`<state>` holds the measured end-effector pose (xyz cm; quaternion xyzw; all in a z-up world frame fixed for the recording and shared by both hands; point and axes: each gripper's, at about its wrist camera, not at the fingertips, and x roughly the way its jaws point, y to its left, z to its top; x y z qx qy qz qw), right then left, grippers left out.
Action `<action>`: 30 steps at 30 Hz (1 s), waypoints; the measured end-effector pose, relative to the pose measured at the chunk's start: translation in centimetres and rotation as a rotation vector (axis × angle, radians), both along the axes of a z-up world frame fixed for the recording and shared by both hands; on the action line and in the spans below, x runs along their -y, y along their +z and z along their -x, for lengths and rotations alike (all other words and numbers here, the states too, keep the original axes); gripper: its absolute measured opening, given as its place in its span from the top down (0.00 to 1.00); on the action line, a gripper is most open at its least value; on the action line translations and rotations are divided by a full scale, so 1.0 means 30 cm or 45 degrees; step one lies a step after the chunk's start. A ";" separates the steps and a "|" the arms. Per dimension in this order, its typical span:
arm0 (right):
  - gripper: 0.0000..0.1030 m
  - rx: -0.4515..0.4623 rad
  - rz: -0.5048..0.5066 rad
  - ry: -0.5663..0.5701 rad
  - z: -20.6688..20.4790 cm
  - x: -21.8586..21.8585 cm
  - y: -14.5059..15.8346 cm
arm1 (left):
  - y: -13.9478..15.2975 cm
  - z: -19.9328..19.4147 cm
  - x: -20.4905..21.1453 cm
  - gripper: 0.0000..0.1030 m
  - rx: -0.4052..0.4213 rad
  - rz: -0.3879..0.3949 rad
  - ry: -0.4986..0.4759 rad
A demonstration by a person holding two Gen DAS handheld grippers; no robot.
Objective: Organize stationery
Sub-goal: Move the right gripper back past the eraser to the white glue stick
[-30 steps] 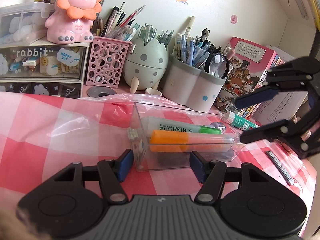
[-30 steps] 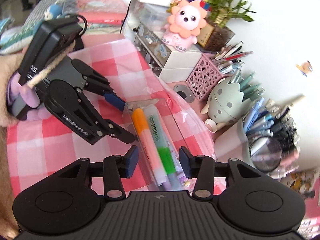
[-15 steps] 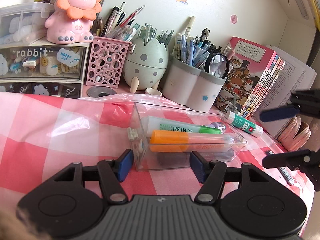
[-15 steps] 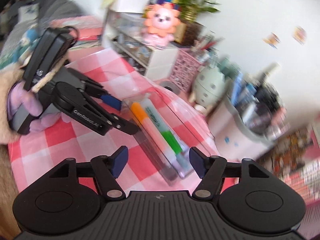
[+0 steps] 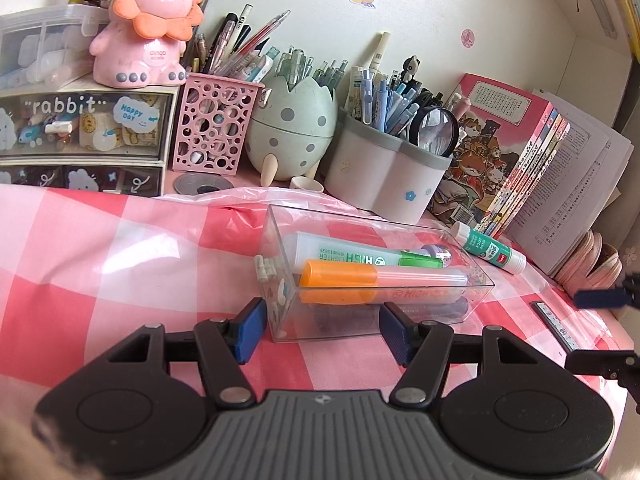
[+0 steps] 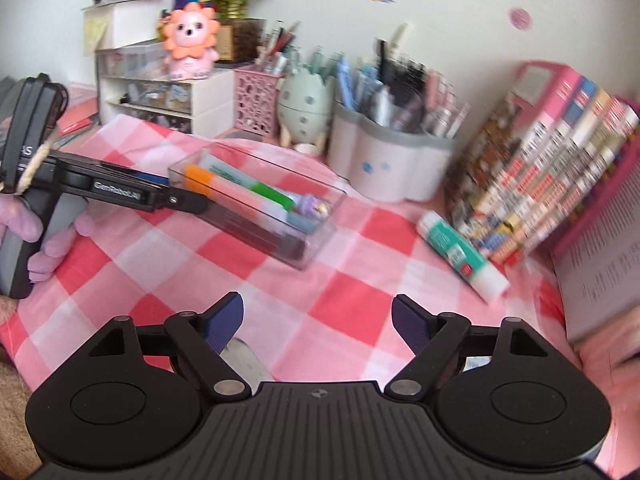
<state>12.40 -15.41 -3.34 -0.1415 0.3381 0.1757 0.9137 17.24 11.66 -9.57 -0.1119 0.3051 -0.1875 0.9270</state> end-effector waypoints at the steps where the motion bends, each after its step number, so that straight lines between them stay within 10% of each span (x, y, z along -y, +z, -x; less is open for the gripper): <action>1: 0.22 -0.004 -0.005 -0.025 0.004 0.013 -0.007 | 0.000 0.000 0.000 0.65 0.000 0.000 0.000; 17: 0.20 -0.029 -0.080 -0.377 0.006 0.243 -0.092 | 0.000 0.000 0.001 0.65 0.000 0.001 0.000; 30: 0.21 -0.010 0.104 -0.265 -0.174 0.275 -0.095 | 0.000 0.000 -0.001 0.65 0.000 0.001 0.000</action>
